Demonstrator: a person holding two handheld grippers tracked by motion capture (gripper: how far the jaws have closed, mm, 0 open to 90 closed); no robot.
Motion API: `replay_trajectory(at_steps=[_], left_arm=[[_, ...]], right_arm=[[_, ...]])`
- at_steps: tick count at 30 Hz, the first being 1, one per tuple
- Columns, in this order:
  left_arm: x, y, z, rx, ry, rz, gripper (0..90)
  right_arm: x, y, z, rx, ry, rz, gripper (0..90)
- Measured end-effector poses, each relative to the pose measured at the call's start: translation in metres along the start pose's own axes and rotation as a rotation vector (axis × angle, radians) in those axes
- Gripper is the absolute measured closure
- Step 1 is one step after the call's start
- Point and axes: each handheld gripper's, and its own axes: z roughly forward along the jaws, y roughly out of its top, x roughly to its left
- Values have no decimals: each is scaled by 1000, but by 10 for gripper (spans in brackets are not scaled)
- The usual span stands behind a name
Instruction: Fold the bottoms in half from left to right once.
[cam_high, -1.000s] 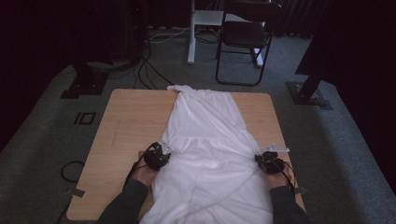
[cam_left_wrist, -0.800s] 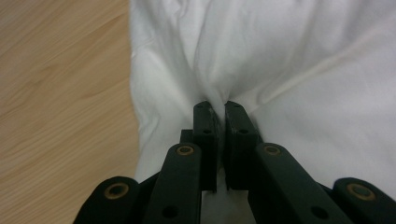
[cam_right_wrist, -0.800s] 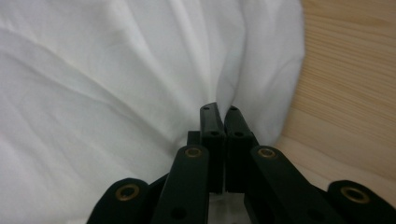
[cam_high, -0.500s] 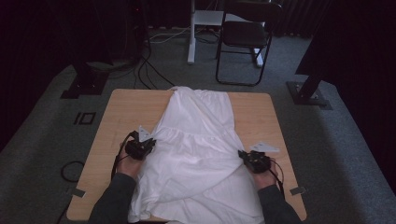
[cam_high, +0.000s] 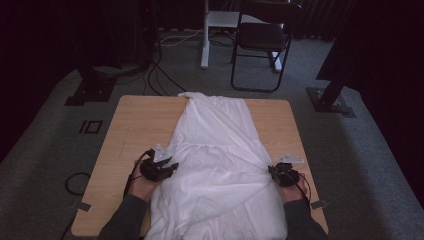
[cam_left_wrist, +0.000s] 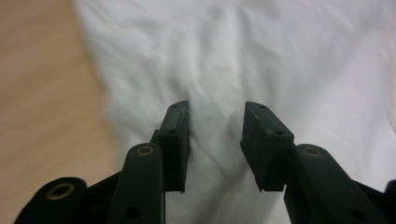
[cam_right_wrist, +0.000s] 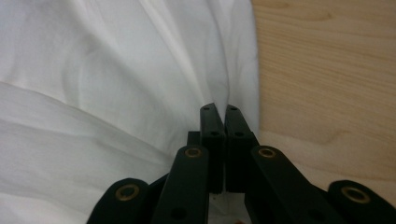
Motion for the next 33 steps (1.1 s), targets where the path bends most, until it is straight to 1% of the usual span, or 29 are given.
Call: replay_trajectory(at_steps=[1, 2, 3, 4, 5, 6, 8, 9, 10, 12, 13, 16, 17, 18, 19, 20, 21, 22, 23, 24, 26, 27, 29, 30, 31, 32, 33], left_arm=[[-3, -2, 7, 36, 18, 24, 662], [-4, -4, 13, 65, 18, 36, 687], [-4, -7, 21, 94, 39, 57, 709], [-2, -7, 23, 77, 38, 60, 722], [2, -7, 25, 72, 32, 40, 739], [7, -5, 27, 74, 41, 25, 748], [18, -2, 32, 81, 79, 31, 773], [26, 1, 35, 88, 101, 21, 779], [30, 4, 38, 93, 111, 17, 779], [42, 12, 45, 119, 144, 20, 779], [49, 17, 51, 127, 162, 15, 779], [61, 29, 62, 140, 187, -8, 778], [65, 32, 65, 139, 195, -19, 770], [68, 35, 68, 133, 200, -42, 749], [71, 37, 70, 130, 201, -58, 722], [73, 38, 71, 123, 200, -72, 679], [74, 38, 69, 114, 194, -91, 652], [75, 39, 67, 108, 192, -97, 627], [74, 38, 63, 90, 192, -103, 611], [73, 38, 57, 72, 188, -103, 597], [70, 36, 45, 33, 187, -107, 577], [68, 34, 38, 20, 189, -104, 568], [66, 30, 26, -4, 195, -102, 556], [64, 26, 20, -17, 202, -97, 550], [63, 23, 14, -33, 209, -99, 544], [62, 18, 6, -50, 213, -98, 539], [61, 14, 2, -60, 217, -100, 536]], right_arm=[[1, 1, 0, 3, -1, -2, 883], [1, 2, 1, 5, 0, 1, 881], [0, 3, 2, 2, 0, -1, 877], [0, 4, 4, -1, 2, -2, 874], [-1, 5, 5, -2, 5, 7, 874], [-2, 6, 7, -5, 6, 9, 873], [-4, 11, 11, -2, 3, 6, 865], [-4, 14, 14, -2, 0, 1, 860], [-4, 19, 19, -3, 0, -10, 853], [-5, 26, 26, -2, 1, -13, 844], [-5, 31, 30, -2, 2, -14, 843], [-7, 44, 43, -1, -8, -9, 844], [-8, 49, 47, 1, -15, -6, 844], [-9, 53, 51, 4, -23, -2, 844], [-10, 56, 54, 5, -29, -3, 843], [-11, 60, 57, 11, -34, 3, 822], [-13, 63, 59, 21, -37, 9, 761], [-14, 67, 59, 30, -38, 16, 672], [-14, 69, 58, 21, -27, 22, 624], [-13, 72, 52, -5, -13, 25, 576], [-5, 78, 38, -65, -9, 9, 506], [0, 82, 31, -91, 4, -6, 483], [13, 89, 20, -127, 30, -46, 477], [20, 91, 17, -139, 54, -65, 478], [28, 94, 16, -144, 86, -80, 494], [35, 96, 16, -147, 121, -93, 540], [44, 98, 18, -141, 186, -100, 607]])
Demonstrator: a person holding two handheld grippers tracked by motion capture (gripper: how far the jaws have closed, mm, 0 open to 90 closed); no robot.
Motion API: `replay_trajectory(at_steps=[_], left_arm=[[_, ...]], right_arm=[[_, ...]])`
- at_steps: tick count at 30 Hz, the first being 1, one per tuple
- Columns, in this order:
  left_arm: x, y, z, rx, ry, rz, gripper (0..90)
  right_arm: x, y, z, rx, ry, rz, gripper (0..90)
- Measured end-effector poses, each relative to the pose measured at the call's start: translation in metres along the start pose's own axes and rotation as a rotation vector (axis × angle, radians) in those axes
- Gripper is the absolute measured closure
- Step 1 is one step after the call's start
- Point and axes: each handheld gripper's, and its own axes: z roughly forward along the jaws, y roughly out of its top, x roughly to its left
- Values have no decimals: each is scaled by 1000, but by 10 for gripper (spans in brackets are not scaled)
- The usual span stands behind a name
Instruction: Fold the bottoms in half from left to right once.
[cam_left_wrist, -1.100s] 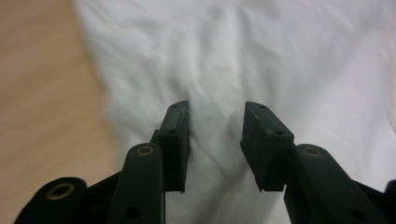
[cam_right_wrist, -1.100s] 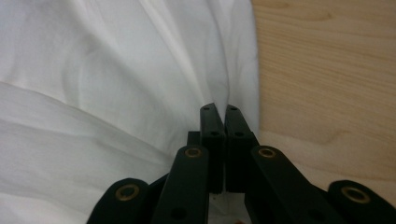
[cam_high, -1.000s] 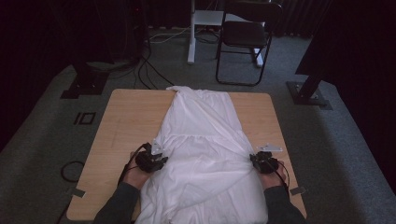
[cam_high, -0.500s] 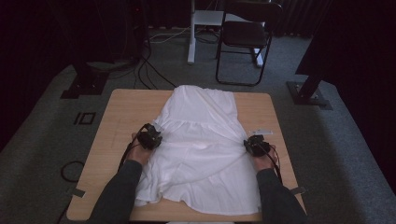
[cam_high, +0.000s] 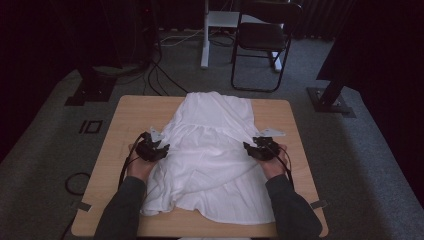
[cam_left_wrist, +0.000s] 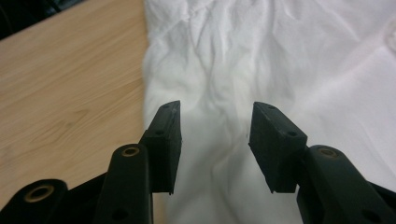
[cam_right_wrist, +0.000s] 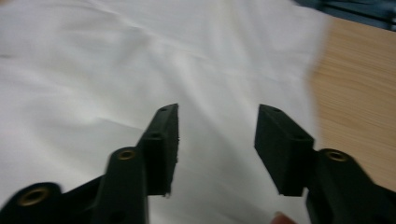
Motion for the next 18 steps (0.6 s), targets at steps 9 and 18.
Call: replay_trajectory(at_steps=[9, 18], left_arm=[[-5, -35, -46, -69, -6, -26, 512], [-25, -72, -74, -56, -54, -8, 503]], right_arm=[[37, 4, 50, 110, 96, -1, 451], [40, -8, -6, 71, 92, -89, 889]])
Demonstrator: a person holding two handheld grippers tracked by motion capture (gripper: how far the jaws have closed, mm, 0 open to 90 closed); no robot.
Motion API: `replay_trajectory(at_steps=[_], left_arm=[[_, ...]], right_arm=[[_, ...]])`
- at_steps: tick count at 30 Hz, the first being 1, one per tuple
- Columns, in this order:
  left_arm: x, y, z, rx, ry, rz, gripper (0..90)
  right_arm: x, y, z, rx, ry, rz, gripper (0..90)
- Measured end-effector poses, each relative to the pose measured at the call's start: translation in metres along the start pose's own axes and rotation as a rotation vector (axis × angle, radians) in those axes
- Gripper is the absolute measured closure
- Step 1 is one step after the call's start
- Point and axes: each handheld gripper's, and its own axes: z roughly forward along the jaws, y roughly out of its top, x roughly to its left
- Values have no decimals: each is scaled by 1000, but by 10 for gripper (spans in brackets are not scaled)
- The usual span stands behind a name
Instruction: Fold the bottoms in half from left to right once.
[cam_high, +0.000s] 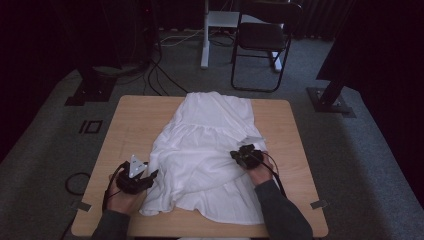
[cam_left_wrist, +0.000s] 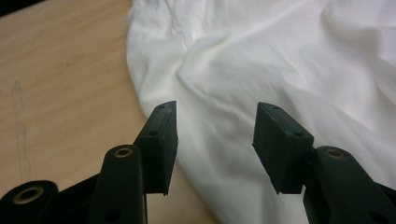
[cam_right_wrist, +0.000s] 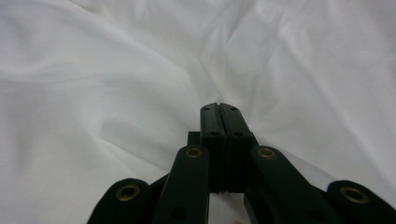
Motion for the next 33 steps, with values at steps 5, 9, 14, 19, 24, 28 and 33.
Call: replay_trajectory(at_steps=[5, 9, 14, 19, 24, 28, 33], left_arm=[[0, -10, -9, 18, 10, -2, 504], [1, -16, -13, 32, 18, -2, 504], [0, -20, -18, 36, 25, -10, 503], [-10, -23, -24, 38, -19, 2, 487], [-23, -32, -27, 65, -75, 25, 471], [-30, -43, -26, 82, -141, 29, 432], [-37, -56, -33, 92, -173, 53, 358]], right_arm=[[-8, -26, -78, -120, -32, 9, 888], [-17, -62, -115, -128, -86, 41, 888], [-30, -115, -125, -26, -136, 108, 880], [-32, -134, -107, 68, -154, 121, 668], [-30, -114, -97, 9, -145, 105, 588], [-36, -105, -73, 20, -140, 131, 530], [-40, -104, -46, 68, -134, 153, 485]])
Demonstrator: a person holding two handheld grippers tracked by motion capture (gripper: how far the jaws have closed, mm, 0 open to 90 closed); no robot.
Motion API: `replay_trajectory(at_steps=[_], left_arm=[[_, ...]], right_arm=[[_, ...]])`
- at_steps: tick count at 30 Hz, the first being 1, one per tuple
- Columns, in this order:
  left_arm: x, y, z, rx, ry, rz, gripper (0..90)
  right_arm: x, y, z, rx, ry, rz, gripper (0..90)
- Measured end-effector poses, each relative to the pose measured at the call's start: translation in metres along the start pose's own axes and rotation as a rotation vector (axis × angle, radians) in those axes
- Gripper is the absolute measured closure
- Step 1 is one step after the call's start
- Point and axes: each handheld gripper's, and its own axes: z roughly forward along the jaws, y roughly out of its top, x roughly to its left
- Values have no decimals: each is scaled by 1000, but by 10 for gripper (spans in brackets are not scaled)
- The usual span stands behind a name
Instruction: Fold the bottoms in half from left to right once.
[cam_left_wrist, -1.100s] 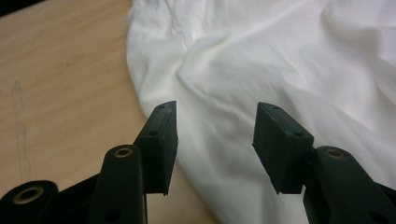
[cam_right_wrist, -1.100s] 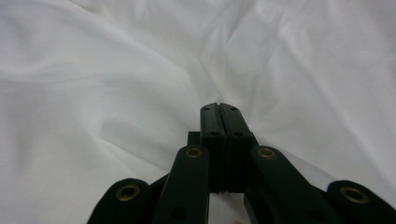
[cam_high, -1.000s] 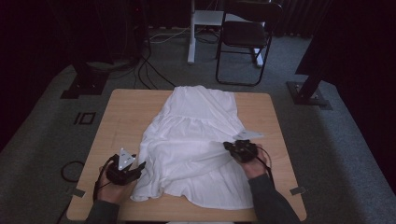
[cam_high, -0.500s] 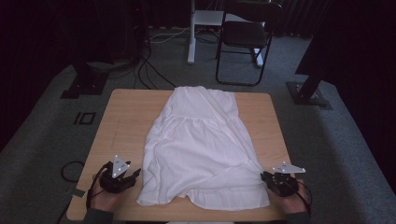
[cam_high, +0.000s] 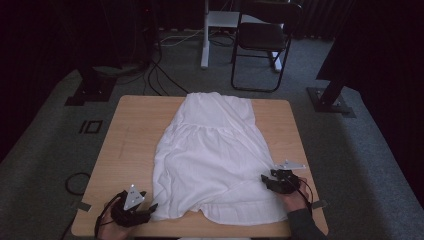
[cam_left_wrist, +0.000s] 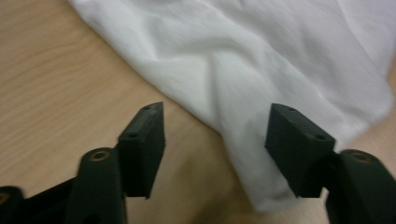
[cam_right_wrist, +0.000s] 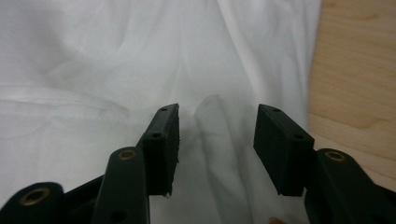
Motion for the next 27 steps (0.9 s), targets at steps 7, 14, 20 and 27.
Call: replay_trajectory(at_steps=[7, 14, 20, 27], left_arm=[[-3, -2, 13, 49, -40, -28, 419], [11, 4, -11, -49, 15, -87, 883], [18, 10, -66, -183, 179, -86, 886], [7, 13, -63, -168, 112, -34, 756]], right_arm=[[4, 0, -2, 32, 59, -13, 776], [3, -10, -39, -79, 96, 9, 890], [-8, -32, -91, -176, 146, 21, 890], [-11, -64, -120, -179, 213, -10, 868]])
